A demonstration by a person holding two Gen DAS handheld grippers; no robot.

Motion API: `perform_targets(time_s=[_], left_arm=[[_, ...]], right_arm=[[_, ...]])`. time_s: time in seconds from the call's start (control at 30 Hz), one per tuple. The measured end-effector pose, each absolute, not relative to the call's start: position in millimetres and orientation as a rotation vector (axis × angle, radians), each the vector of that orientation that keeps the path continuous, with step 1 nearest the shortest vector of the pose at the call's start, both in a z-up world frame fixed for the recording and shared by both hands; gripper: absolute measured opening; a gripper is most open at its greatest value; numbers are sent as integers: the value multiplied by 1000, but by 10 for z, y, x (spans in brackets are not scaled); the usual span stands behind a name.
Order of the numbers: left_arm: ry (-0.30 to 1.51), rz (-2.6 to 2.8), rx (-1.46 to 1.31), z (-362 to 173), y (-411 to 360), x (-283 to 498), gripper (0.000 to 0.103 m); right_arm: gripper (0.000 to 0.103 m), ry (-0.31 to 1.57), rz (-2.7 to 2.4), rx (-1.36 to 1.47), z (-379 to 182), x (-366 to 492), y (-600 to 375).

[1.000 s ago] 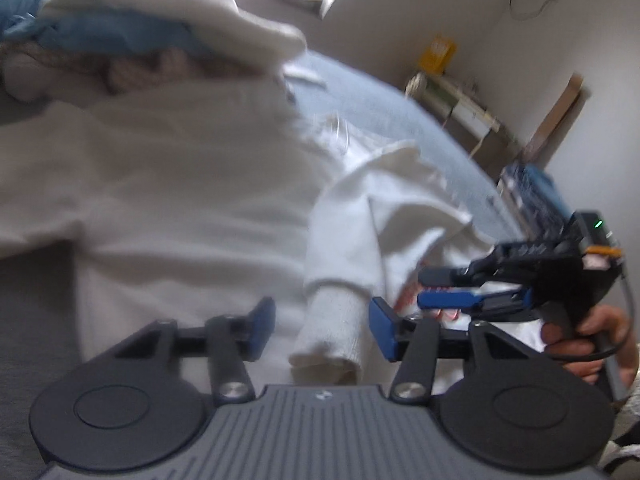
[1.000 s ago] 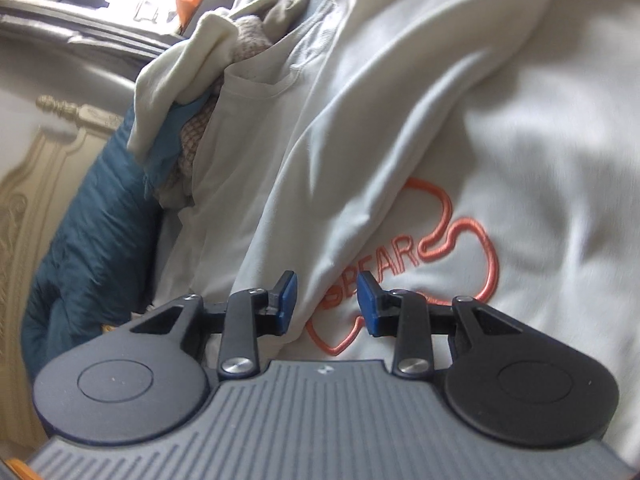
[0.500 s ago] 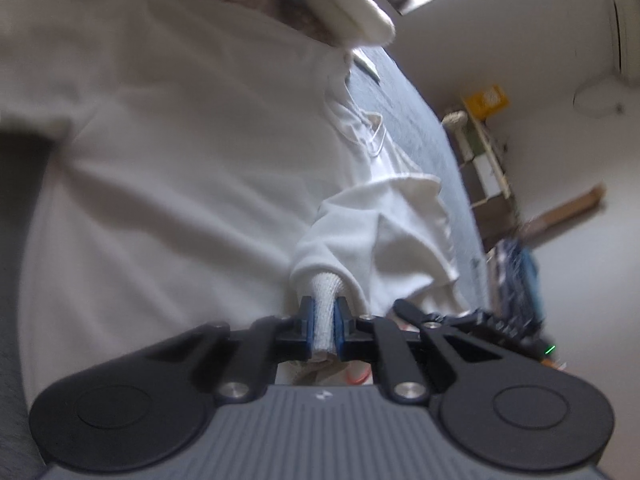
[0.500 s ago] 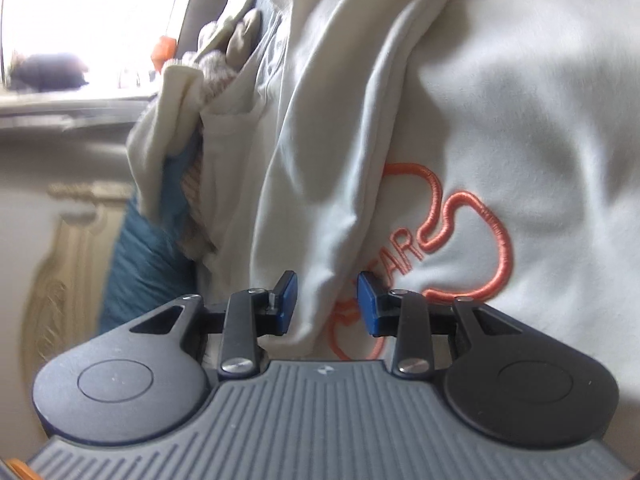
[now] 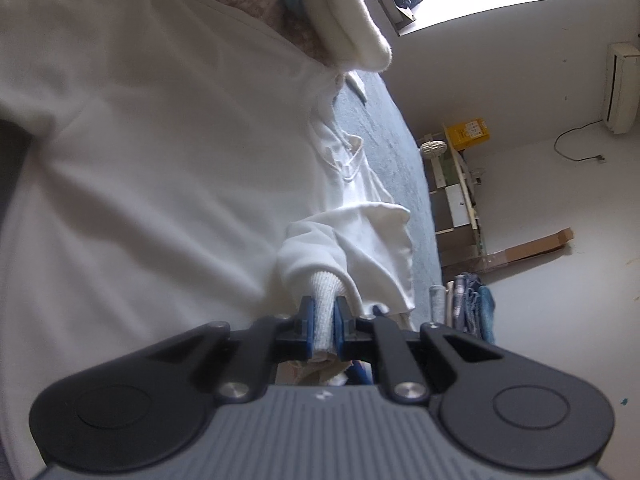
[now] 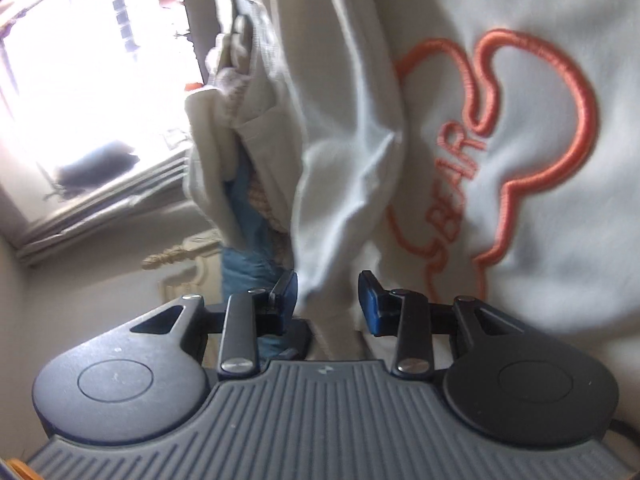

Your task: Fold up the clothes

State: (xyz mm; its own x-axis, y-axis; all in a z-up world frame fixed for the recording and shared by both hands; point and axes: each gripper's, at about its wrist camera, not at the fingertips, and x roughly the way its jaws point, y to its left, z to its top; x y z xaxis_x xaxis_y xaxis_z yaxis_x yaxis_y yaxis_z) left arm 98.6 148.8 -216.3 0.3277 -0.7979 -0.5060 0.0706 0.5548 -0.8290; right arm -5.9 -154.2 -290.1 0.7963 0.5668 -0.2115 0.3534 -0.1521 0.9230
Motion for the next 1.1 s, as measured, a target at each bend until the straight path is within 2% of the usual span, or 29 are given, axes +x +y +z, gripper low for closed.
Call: perform_targets(time_s=[0.07,0.17,0.47,0.5,0.53,0.6,0.67,0.77,0.9,1.1], left_arm=[[1099,-654,-797,-2183,1489,980,11],[1099,-653,-793,-2190,1483,980,11],[1075,-674,-752,-2138,1466,944,11],[1065,-693,-748,-2128,1469,928,12],[1055,-712,-744,-2118,1473,911,14],[1035,-745,-779,-2115,1516,898,28],[1025,-732,-810,-2142,1564,916,38],[1074,-712,-759,-2214,1462,961,38],[1078,-718,-532,-2213,1107,884,38],[1025,-777,-371,-2130,727,822,38]], right_arm=[[12,678,219,1728,-2828,-78,-1562],[9,657,218,1717,-2796,-81,-1584],[12,698,215,1767,-2917,-27,-1479],[9,680,228,1751,-2880,-23,-1489],[6,659,242,1723,-2819,-24,-1514],[4,618,263,1672,-2701,-28,-1580],[4,594,257,1636,-2599,-49,-1706],[4,653,167,1587,-2612,-127,-1892],[4,730,64,1559,-2745,-251,-2043],[4,708,5,1521,-2798,-386,-2206]])
